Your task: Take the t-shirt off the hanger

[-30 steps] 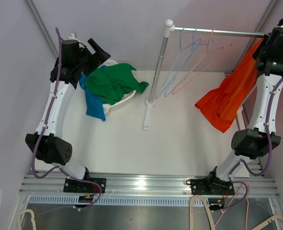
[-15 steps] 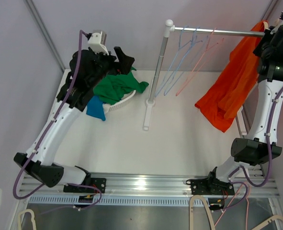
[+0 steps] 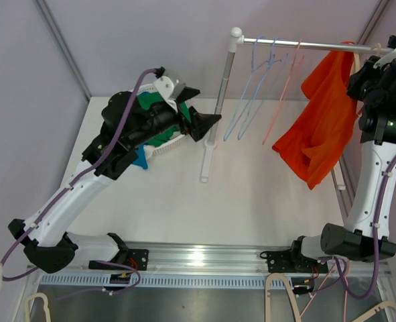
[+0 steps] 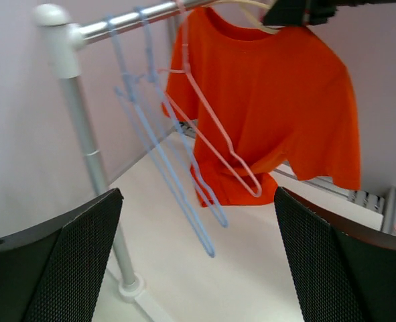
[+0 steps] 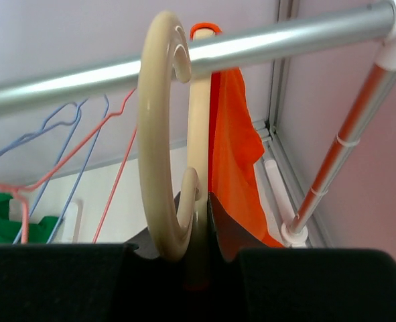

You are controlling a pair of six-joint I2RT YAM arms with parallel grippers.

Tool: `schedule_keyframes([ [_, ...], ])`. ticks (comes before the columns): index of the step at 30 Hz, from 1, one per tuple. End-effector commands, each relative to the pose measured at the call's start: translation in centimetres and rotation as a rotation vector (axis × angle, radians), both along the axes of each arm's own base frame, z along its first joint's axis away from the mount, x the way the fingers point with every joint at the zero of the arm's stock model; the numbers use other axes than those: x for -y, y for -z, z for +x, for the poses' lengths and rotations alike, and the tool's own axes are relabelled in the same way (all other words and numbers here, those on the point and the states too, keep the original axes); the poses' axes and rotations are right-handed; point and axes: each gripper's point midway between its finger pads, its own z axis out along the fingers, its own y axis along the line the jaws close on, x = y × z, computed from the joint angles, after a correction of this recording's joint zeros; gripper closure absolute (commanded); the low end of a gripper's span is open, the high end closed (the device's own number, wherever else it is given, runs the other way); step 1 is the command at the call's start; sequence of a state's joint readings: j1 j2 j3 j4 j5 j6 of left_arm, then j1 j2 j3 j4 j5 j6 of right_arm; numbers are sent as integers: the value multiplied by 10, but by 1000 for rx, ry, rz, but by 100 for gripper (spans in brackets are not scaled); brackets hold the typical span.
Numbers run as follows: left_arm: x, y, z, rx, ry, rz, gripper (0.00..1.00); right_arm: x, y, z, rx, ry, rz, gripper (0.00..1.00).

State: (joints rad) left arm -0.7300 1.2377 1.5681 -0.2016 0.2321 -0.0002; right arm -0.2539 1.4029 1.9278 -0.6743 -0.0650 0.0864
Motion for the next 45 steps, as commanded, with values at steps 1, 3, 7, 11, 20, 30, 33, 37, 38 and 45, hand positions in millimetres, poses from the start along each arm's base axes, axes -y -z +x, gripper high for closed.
schedule_keyframes([
  [1,24,-8,-26,94,133,64,0,-15,-32,-25,116,-37,4,100],
  [3,37,0,-37,97,180,88,1,-15,-28,-35,105,-18,17,100],
  [7,61,11,-58,122,261,132,1,-19,0,-49,3,-5,80,100],
  [11,94,35,-95,147,375,210,0,-28,21,-64,-25,4,175,100],
  [20,157,87,-150,118,513,212,0,-38,34,-111,-44,57,252,100],
  [30,223,115,-168,120,531,19,1,-57,40,-116,-96,-37,289,100],
  [33,241,112,-167,116,533,-12,1,-63,39,-118,-94,-60,300,100],
  [37,268,115,-167,66,545,1,9,-62,41,-116,-100,-59,296,100],
  [38,274,90,-168,76,548,-34,17,-62,41,-116,-100,-59,296,100],
  [45,281,121,-197,-34,598,67,99,-54,40,-109,-94,-27,286,100],
])
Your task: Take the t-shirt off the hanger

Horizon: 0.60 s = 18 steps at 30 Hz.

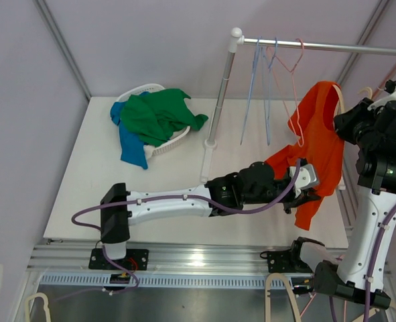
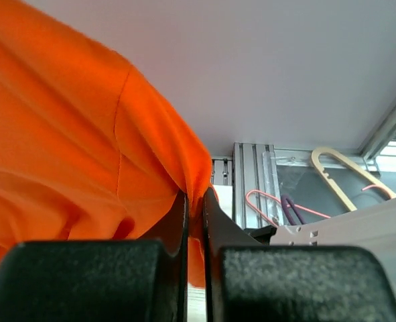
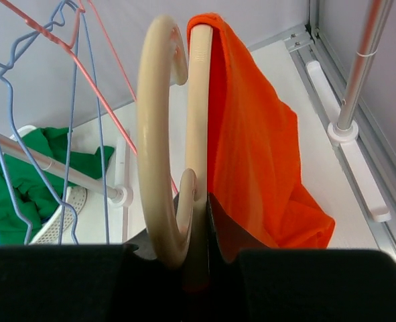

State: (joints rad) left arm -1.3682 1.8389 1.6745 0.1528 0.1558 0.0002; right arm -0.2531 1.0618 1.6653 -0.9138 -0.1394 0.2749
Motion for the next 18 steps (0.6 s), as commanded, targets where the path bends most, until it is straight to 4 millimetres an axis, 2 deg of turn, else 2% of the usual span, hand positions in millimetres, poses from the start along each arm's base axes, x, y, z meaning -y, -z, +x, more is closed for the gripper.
schedule_keyframes([
  [1,-13,-37,-34,34,60,-106,99,-1,-10,0,25,25,44,100],
  [2,-28,-59,-60,54,119,-159,99,1,-10,5,17,30,41,100],
  [3,-35,-27,-76,65,173,-109,99,3,-9,9,10,34,40,100],
  [4,-44,-36,-94,81,242,-152,99,4,-8,11,5,36,35,100],
  [6,-70,-28,-146,84,485,-147,99,10,-7,18,-7,52,24,100],
  [8,-83,1,-169,29,635,-38,99,13,-3,22,-32,56,17,100],
  [9,-87,23,-182,15,728,25,99,13,-9,21,-22,55,10,100],
  [12,-97,78,-197,-64,864,190,99,16,-12,19,-26,64,-9,100],
  [16,-113,104,-217,-167,1043,278,99,20,-10,12,-51,86,-31,100],
  [18,-108,98,-219,-172,1055,279,99,22,-8,10,-57,101,-39,100],
])
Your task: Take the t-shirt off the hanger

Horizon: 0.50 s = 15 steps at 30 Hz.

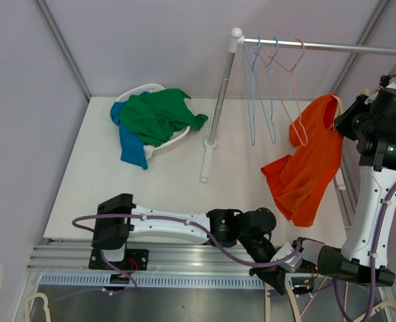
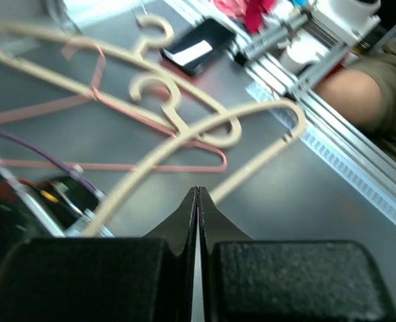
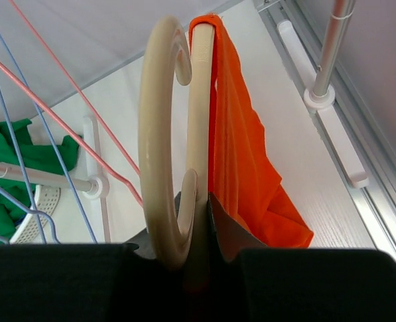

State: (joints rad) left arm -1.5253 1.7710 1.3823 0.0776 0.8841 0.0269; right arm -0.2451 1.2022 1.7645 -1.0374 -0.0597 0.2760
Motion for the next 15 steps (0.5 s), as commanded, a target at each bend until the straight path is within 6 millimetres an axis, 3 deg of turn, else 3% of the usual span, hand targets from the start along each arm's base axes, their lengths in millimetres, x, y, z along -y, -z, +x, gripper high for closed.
schedule_keyframes([
  [1,-13,-5,-10,-50,141,34,99,5,-35,-9,108,27,-55,100],
  [3,10,-9,10,7,-26,0,99,2,-36,-10,115,19,-40,100],
  [4,31,-15,42,70,-240,-31,99,-2,-37,-12,123,10,-32,100],
  [5,40,-20,61,85,-361,-45,97,-2,-39,-13,133,9,-33,100],
  [6,45,-24,77,69,-464,-60,80,-2,-40,-14,139,9,-34,100],
  [8,45,-39,115,38,-666,-97,64,-4,-42,-17,147,8,-34,100],
  [9,42,-33,123,35,-712,-102,50,-4,-44,-18,152,7,-35,100],
  [10,42,-53,129,16,-742,-185,46,-5,-44,-19,154,6,-34,100],
  [12,32,-56,145,0,-844,-227,29,-5,-45,-21,158,6,-33,100],
  [13,30,-66,149,-12,-867,-277,29,-6,-46,-22,161,6,-34,100],
  [14,28,-72,153,-28,-896,-299,20,-6,-46,-21,164,5,-31,100],
  [15,25,-82,162,-42,-950,-328,18,-7,-45,-21,164,2,-28,100],
])
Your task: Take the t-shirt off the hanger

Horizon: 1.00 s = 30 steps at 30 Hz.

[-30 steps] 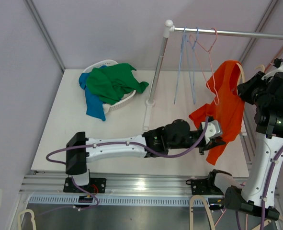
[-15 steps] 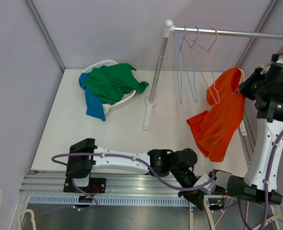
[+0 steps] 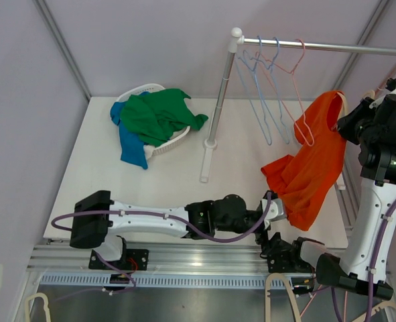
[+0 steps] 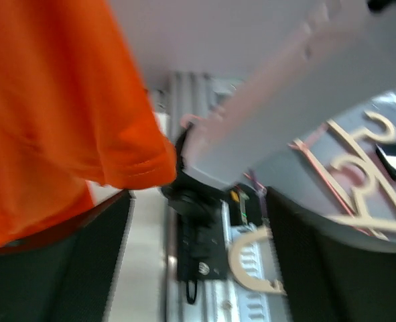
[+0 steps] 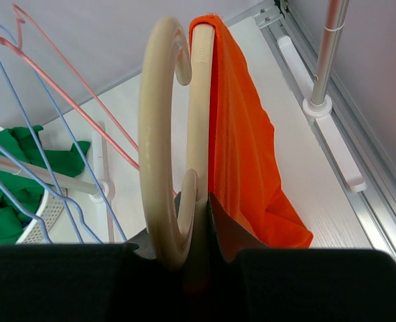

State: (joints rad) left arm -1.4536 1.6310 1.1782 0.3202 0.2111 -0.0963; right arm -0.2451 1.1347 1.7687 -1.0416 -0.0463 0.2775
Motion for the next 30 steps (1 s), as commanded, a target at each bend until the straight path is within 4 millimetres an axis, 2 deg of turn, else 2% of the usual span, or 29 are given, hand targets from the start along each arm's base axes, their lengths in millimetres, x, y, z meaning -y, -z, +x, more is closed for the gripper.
schedule_keyframes([
  [1,-7,-65,33,-17,-219,-247,5,-4,-26,-2,101,-11,-7,100],
  [2,-8,-81,37,-30,-244,-313,0,-5,-27,-1,106,-13,-6,100],
  [5,-9,-94,44,-44,-288,-375,0,-5,-27,0,105,-16,-5,100],
  [7,-5,-91,48,-55,-310,-374,1,-6,-30,0,111,-18,-5,100],
  [8,-2,-100,49,-56,-316,-391,1,-6,-30,-1,111,-18,-3,100],
  [10,4,-90,58,-58,-363,-358,0,-8,-33,-2,121,-21,0,100],
  [11,8,-96,61,-63,-376,-369,0,-8,-33,-2,123,-19,1,100],
  [13,12,-89,70,-60,-426,-354,0,-9,-36,-4,131,-22,2,100],
  [16,22,-94,74,-50,-446,-354,0,-11,-36,-3,130,-27,7,100],
  [17,29,-83,75,-43,-447,-327,1,-11,-36,-3,132,-27,8,100],
  [19,38,-83,75,-34,-450,-312,0,-11,-36,-2,130,-30,12,100],
  [20,44,-71,74,-18,-446,-287,5,-12,-36,-1,130,-33,14,100],
  [21,47,-75,72,-12,-430,-295,16,-13,-36,-1,130,-35,16,100],
  [22,51,-69,69,5,-408,-277,38,-13,-36,-1,129,-36,18,100],
  [23,54,-65,67,6,-395,-266,99,-14,-36,0,131,-40,20,100],
  [24,57,-58,66,1,-391,-250,99,-15,-35,0,128,-42,19,100],
  [26,56,-60,64,-3,-385,-279,99,-14,-35,1,127,-38,17,100],
  [28,47,-57,53,6,-339,-294,99,-12,-34,2,123,-35,9,100],
  [29,42,-59,49,12,-326,-320,99,-11,-33,3,120,-29,3,100],
  [30,37,-72,36,22,-287,-354,99,-10,-33,5,121,-25,0,100],
])
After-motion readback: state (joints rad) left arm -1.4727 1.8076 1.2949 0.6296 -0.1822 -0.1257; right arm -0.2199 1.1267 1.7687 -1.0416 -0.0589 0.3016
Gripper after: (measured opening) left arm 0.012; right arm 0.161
